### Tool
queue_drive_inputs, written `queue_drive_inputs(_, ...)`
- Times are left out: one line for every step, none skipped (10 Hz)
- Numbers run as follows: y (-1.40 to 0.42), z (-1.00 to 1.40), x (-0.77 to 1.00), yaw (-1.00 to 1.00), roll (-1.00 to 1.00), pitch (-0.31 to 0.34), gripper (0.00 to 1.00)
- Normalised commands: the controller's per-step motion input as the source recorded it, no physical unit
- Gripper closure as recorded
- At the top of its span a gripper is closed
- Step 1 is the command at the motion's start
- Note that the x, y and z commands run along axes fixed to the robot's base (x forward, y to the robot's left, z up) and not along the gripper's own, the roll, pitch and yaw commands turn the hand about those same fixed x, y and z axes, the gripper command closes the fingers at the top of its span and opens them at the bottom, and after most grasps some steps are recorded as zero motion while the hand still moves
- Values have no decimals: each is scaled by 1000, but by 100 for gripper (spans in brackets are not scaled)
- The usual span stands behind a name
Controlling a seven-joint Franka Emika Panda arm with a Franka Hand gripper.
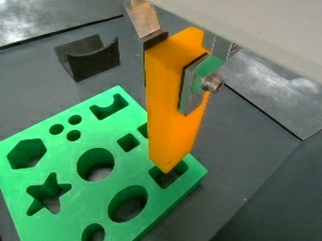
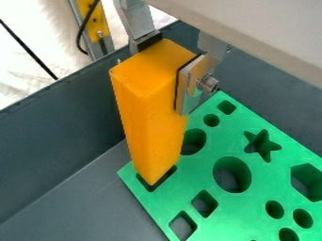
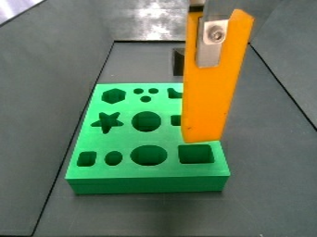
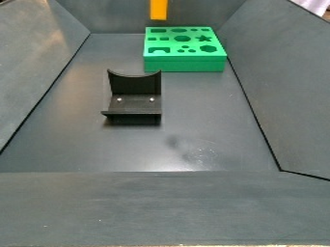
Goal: Pick up the rectangle object. Move up. Move to above the board. Insert the rectangle object.
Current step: Insert the rectangle object.
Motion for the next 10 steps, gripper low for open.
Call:
queue_drive_inputs(0,-363,0,-31,194,0,100)
queue_drive_inputs(0,-283,0,-83,110,0,100)
queue_drive_inputs(-131,-160,69,-186,34,0,100)
queue_drive_inputs(-226,-123,234,-297,16,-3,100)
queue_drive_inputs(-191,-160,197,-286,34,-9,100)
queue_drive_inputs(-51,-240,100,-189,81,0,100)
queue_drive_inputs(0,-220,11,-117,113,0,100)
queue_drive_inputs(0,-186,0,-109,110,0,100)
queue_drive_inputs(0,-131,0,-71,96,0,100)
queue_drive_inputs(0,-97,0,-83,64,0,100)
